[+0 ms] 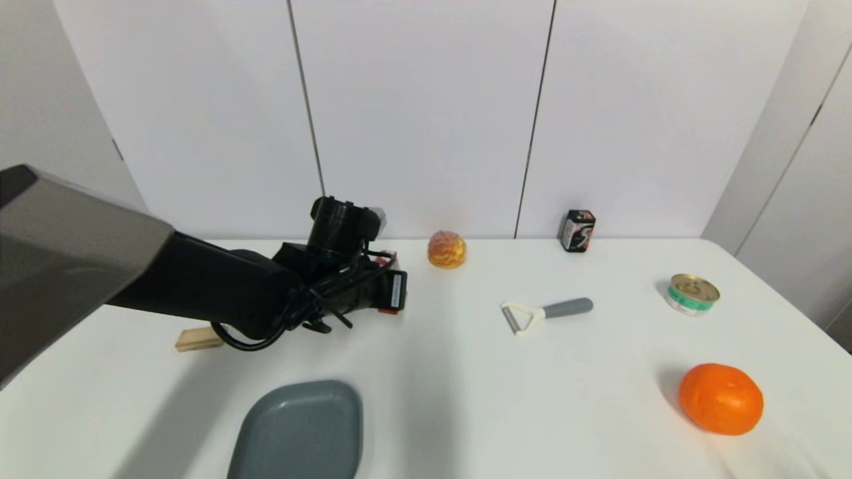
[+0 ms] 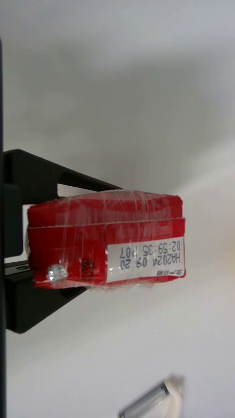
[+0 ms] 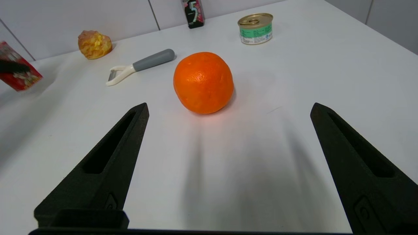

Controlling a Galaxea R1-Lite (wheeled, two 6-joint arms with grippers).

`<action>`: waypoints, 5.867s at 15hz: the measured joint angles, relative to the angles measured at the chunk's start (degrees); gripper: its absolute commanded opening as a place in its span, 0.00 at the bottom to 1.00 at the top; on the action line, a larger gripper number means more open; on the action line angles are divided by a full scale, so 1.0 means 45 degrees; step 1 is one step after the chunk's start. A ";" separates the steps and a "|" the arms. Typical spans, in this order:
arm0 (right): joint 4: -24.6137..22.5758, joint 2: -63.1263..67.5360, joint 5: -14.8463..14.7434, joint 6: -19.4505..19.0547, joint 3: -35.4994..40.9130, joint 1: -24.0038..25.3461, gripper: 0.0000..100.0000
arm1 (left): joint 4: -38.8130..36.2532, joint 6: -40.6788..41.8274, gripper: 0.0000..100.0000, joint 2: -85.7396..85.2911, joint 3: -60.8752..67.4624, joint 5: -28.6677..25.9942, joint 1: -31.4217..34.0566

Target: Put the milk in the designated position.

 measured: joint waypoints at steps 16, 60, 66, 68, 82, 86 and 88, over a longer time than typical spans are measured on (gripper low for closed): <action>0.0005 0.0000 -0.0005 0.0005 0.0000 0.0000 1.00 | 0.8084 1.1979 0.00 -0.3338 0.0471 -1.1524 0.7033; 0.0000 0.0000 -0.0005 0.0005 0.0000 0.0000 1.00 | 0.8647 0.7390 1.00 -1.0384 0.4378 -0.7493 0.6442; 0.0005 0.0000 -0.0005 0.0000 0.0000 0.0000 1.00 | 0.5223 0.5215 1.00 -1.5872 0.8550 -0.3622 0.6518; 0.0000 0.0000 -0.0005 0.0005 0.0000 0.0000 1.00 | 0.4995 0.5147 1.00 -1.7953 0.9471 -0.2238 0.6534; 0.0005 0.0000 0.0000 0.0005 0.0000 0.0000 1.00 | 0.3278 0.3370 1.00 -2.5321 1.4791 -0.1086 0.7404; 0.0005 0.0000 -0.0005 0.0011 0.0000 0.0000 1.00 | 0.3278 0.2503 1.00 -2.5654 1.4810 -0.0951 0.7425; 0.0005 0.0000 0.0000 0.0005 0.0000 0.0000 1.00 | 0.3278 0.2498 1.00 -2.5682 1.4810 -0.0945 0.7425</action>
